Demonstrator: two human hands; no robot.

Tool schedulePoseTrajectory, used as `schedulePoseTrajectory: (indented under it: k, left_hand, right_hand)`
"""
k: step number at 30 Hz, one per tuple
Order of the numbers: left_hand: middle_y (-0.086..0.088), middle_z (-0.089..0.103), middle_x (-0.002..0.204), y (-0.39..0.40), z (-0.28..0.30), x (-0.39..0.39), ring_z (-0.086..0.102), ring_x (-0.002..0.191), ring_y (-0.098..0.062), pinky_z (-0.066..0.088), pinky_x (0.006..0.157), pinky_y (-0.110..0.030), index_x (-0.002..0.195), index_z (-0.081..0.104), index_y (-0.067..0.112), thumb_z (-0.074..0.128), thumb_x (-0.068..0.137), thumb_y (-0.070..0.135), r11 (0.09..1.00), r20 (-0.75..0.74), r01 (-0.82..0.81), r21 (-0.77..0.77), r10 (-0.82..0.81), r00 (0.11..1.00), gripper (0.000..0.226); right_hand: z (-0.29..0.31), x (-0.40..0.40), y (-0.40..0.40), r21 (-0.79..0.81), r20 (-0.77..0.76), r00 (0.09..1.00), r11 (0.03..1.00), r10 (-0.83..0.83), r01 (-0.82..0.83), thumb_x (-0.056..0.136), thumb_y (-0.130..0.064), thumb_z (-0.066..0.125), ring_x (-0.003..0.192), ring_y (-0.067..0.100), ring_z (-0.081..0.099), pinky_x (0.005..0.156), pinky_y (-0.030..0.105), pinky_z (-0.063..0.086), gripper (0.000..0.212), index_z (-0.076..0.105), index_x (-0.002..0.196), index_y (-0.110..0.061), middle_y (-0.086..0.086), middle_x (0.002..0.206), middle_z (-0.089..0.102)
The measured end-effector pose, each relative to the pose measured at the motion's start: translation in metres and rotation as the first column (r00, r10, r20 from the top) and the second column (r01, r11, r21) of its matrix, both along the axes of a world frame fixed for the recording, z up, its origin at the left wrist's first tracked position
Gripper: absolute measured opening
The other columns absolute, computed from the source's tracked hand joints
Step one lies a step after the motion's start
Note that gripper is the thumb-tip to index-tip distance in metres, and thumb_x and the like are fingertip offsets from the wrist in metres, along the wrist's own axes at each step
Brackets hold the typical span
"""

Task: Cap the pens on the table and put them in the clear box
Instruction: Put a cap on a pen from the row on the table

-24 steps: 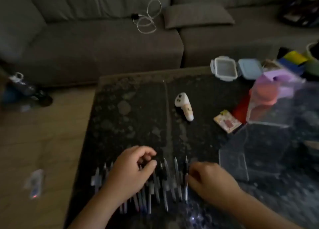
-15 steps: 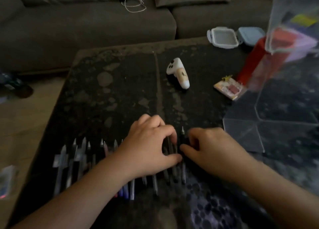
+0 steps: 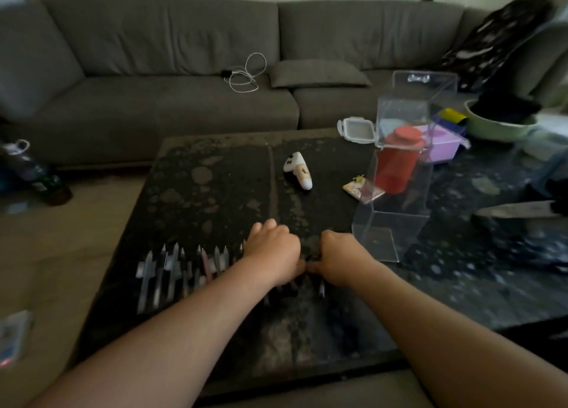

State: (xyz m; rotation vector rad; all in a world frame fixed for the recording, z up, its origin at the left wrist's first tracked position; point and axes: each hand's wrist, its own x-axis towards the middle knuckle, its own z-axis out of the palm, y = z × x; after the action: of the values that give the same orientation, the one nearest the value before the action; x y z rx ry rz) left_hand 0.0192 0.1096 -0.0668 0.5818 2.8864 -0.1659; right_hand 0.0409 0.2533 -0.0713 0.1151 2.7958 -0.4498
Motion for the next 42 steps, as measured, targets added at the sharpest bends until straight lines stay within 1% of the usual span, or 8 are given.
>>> schedulePoseTrajectory:
  k: [4,7,11,17,21,27,32,42]
  left_hand:
    - [-0.001,0.062,0.113,0.003,0.004,0.021,0.048,0.113,-0.027,0.033,0.090,-0.042,0.113,0.072,0.024,0.047,0.095,0.052,0.999,-0.113,-0.028,0.042,0.033,0.993,0.041]
    - [0.003,0.066,0.101,-0.013,0.018,0.038,0.058,0.102,-0.022,0.046,0.086,-0.042,0.104,0.069,0.027,0.045,0.097,0.050,0.959,-0.154,-0.084,0.270,0.130,0.979,0.035]
    - [0.008,0.073,0.085,-0.044,0.045,0.050,0.066,0.079,-0.011,0.054,0.077,-0.039,0.098,0.062,0.027,0.043,0.104,0.038,0.683,0.188,-0.308,0.662,0.246,0.951,0.023]
    - [0.000,0.071,0.084,-0.063,0.056,0.071,0.066,0.084,-0.020,0.051,0.080,-0.037,0.096,0.068,0.023,0.043,0.109,0.033,0.507,0.251,-0.402,0.762,0.341,0.906,0.030]
    - [0.004,0.075,0.088,-0.071,0.042,0.074,0.069,0.091,-0.015,0.053,0.082,-0.033,0.096,0.075,0.026,0.058,0.105,0.034,0.323,0.353,-0.465,0.825,0.347,0.869,0.021]
    - [0.000,0.079,0.091,-0.074,0.029,0.070,0.071,0.093,-0.020,0.058,0.083,-0.034,0.103,0.078,0.019,0.064,0.102,0.021,-0.067,0.515,-0.524,0.849,0.327,0.792,0.014]
    - [0.008,0.078,0.093,-0.087,0.020,0.069,0.072,0.093,-0.014,0.059,0.083,-0.030,0.116,0.076,0.024,0.064,0.102,0.019,0.053,0.459,-0.501,0.864,0.330,0.825,0.019]
    - [0.021,0.076,0.088,-0.084,0.028,0.067,0.068,0.079,0.008,0.052,0.080,-0.024,0.109,0.075,0.035,0.056,0.106,0.022,0.110,0.418,-0.464,0.879,0.291,0.861,0.024]
  right_hand:
    - [0.003,0.016,0.000,0.043,0.005,1.000,0.999,-0.002,0.001,0.089,-0.036,0.070,0.103,0.032,0.066,0.077,0.037,0.053,0.041,0.056,0.117,-0.010,0.013,0.115,0.065]
    - [0.007,0.029,0.005,0.029,0.011,1.000,1.000,-0.013,0.012,0.092,-0.030,0.067,0.102,0.032,0.066,0.080,0.038,0.054,0.030,0.061,0.114,-0.009,0.013,0.112,0.067]
    - [0.016,0.050,0.008,0.010,0.029,0.999,1.000,0.024,-0.025,0.089,-0.026,0.072,0.082,0.024,0.059,0.072,0.037,0.052,0.020,0.055,0.094,-0.016,0.006,0.095,0.060]
    - [0.024,0.049,0.009,-0.254,-0.024,0.991,0.959,-0.135,0.124,0.100,-0.030,0.052,0.091,0.023,0.060,0.080,0.040,0.053,0.025,0.061,0.118,-0.014,0.006,0.105,0.061]
    - [0.044,0.047,-0.016,-0.449,-0.194,0.973,0.893,-0.127,0.026,0.101,-0.026,0.045,0.085,0.017,0.059,0.076,0.039,0.052,0.024,0.062,0.117,-0.023,-0.002,0.097,0.060]
    - [0.042,0.053,-0.031,-0.388,-0.436,0.900,0.904,-0.008,-0.180,0.105,-0.047,0.048,0.091,0.013,0.064,0.081,0.041,0.056,0.025,0.067,0.116,-0.036,-0.011,0.100,0.069]
    - [0.034,0.044,-0.005,-0.229,-0.607,0.793,0.945,0.048,-0.233,0.097,-0.042,0.066,0.090,0.011,0.061,0.081,0.044,0.056,0.023,0.072,0.119,-0.041,-0.016,0.098,0.060]
    - [0.028,0.046,-0.004,-0.053,-0.691,0.699,0.951,0.185,-0.304,0.091,-0.042,0.072,0.086,0.015,0.063,0.075,0.048,0.054,0.019,0.076,0.110,-0.041,-0.014,0.096,0.061]
